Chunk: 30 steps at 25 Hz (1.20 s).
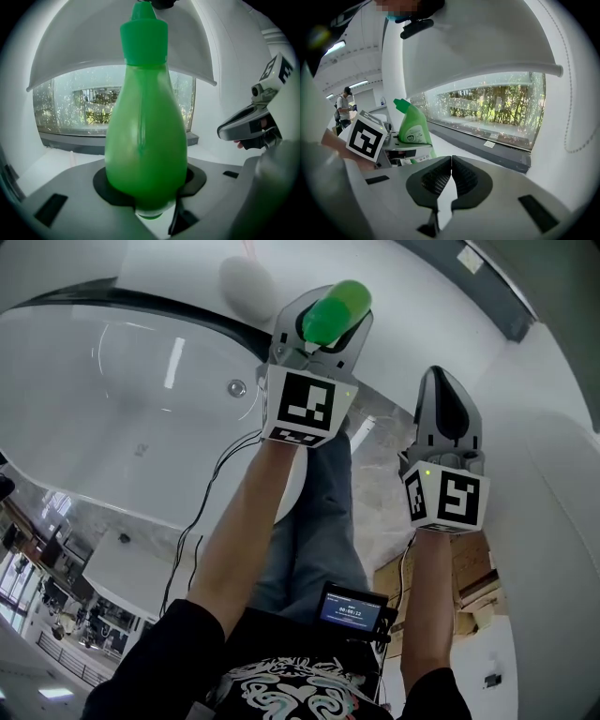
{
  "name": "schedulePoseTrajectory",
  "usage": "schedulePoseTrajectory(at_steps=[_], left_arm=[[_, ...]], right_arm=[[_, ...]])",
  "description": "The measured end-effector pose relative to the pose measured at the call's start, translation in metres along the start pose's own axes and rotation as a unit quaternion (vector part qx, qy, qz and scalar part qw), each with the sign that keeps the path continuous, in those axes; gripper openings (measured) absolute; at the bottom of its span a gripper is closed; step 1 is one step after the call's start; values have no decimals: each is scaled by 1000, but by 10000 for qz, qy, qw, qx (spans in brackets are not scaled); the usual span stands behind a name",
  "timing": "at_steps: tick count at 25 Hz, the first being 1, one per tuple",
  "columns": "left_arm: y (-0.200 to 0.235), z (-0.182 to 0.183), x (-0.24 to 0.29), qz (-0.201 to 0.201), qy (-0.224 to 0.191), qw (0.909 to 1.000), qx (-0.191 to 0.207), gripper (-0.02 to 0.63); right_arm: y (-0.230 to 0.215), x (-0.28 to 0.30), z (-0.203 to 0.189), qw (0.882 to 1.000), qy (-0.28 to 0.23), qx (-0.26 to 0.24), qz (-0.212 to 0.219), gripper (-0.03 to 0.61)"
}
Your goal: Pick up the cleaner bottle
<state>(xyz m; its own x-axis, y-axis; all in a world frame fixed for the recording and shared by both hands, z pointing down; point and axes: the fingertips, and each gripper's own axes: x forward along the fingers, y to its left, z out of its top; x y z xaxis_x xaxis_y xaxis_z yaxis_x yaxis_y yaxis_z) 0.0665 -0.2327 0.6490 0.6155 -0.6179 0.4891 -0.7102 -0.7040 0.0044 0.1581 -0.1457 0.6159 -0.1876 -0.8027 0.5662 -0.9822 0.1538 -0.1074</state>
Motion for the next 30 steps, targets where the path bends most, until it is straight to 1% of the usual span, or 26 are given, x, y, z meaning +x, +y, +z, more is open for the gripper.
schedulePoseTrajectory(at_steps=[4,10,14,19,24,27,30], left_arm=[[7,16,-12,21,-28,10000,41,206],[8,27,-34,-47,-22,10000,-12,206],[9,44,-49,-54,-133,9999,71,206],[9,64,-67,-65,-215,9993,296,206],[17,85,-87,-24,-249,9992,303,206],[26,103,-105,-1,-247,9990,380,204],[24,119,-120,-21,-274,9987,424,205]], right_arm=[[4,-5,10,10000,-34,-52,-33,26],[15,-15,22,9999,-64,-70,-74,26],[20,-19,35,9997,-218,-123,-53,26],[22,-33,51,9992,-331,-161,-129,26],[23,-52,71,9984,-456,-173,-277,26],[29,-64,85,9981,-491,-178,-323,26],[30,-80,96,9975,-572,-176,-379,26]])
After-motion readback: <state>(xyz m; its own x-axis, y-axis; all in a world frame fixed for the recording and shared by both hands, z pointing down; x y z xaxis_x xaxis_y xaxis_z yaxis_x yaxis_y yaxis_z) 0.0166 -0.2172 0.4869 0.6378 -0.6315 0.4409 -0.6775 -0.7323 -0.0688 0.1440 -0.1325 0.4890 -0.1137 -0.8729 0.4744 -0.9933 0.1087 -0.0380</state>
